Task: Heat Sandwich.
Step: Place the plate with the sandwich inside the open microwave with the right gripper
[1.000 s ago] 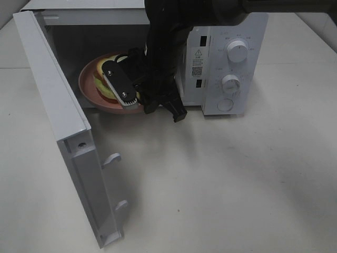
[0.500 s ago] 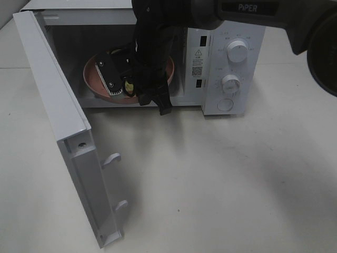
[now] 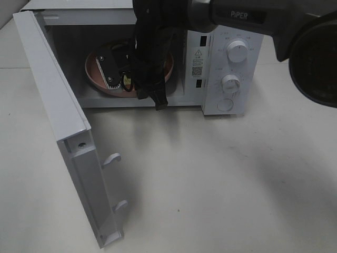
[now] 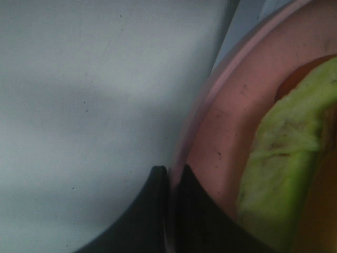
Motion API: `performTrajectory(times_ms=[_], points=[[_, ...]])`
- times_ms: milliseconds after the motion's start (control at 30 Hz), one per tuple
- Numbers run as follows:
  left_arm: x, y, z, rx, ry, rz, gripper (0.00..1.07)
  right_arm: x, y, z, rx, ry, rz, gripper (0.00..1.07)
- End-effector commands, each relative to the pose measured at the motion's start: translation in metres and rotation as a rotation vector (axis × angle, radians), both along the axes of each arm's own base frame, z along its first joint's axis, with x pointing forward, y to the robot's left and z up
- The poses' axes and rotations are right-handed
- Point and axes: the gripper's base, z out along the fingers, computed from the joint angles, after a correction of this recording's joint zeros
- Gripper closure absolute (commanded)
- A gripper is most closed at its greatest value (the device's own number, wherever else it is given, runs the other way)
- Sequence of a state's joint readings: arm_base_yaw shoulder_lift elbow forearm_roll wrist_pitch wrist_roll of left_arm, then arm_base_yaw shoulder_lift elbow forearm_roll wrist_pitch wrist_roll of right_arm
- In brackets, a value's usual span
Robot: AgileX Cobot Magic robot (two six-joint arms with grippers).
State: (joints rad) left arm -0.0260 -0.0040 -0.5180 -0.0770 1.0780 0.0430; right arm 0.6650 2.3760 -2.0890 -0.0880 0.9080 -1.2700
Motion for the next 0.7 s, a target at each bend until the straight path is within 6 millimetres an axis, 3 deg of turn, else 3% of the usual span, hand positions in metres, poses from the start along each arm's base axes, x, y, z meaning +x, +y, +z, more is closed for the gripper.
performTrajectory(times_ms=[33, 467, 633, 700], points=[[-0.0022, -0.0006, 0.0001, -0.013, -0.02, 0.003, 0.09, 0.009, -0.0019, 0.0008, 0.026, -0.046, -0.018, 1.07], [-0.0022, -0.0006, 0.0001, -0.013, -0.02, 0.003, 0.09, 0.0167, 0.0006, -0.0033, 0.044, -0.078, -0.051, 1.04], [-0.0022, -0.0006, 0.0001, -0.013, -0.02, 0.003, 0.09, 0.0176, 0.0005, -0.0029, 0.056, -0.084, -0.083, 0.93], [-0.0022, -0.0006, 0.0001, -0.013, -0.02, 0.003, 0.09, 0.0176, 0.0005, -0.0029, 0.06, -0.082, -0.093, 0.79]])
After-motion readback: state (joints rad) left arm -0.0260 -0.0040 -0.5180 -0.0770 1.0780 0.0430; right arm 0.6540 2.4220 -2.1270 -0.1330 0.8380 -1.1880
